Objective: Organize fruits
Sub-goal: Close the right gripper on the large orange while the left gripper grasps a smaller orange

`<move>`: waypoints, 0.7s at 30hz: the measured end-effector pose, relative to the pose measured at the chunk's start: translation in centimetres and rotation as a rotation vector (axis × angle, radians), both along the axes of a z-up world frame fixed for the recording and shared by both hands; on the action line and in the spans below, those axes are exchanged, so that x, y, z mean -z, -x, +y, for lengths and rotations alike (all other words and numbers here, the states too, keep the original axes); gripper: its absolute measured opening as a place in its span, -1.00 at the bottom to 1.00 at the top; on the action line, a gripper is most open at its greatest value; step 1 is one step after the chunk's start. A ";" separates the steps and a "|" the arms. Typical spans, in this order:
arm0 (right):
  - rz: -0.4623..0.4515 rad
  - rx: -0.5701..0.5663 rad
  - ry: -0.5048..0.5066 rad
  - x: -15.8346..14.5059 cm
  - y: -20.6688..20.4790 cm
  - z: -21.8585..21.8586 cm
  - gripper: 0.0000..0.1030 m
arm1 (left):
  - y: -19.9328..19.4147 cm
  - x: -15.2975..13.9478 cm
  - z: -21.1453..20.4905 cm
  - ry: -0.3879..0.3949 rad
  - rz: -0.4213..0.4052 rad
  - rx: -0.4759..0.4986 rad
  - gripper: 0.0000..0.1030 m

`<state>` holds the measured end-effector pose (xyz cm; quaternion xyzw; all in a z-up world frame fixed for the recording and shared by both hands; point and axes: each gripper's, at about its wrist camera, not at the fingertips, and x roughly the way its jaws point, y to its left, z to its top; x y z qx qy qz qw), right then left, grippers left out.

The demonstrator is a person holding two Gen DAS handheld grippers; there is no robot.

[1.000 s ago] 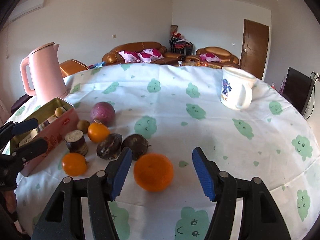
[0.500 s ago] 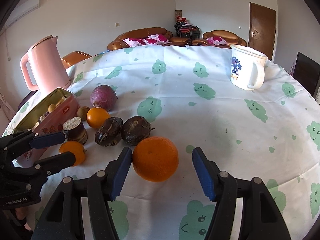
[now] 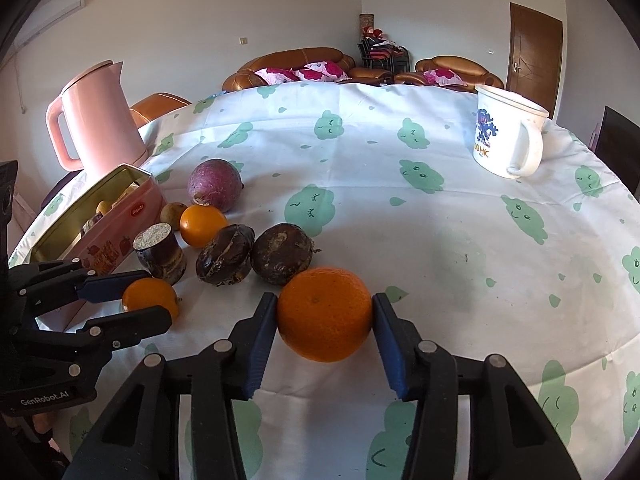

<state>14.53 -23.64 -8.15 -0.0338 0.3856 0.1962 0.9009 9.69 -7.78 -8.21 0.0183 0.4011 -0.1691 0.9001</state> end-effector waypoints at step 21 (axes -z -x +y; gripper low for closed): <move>-0.074 -0.037 -0.080 -1.0 1.1 -0.7 -0.05 | 1.5 -1.7 1.1 0.018 -0.131 -0.048 -0.26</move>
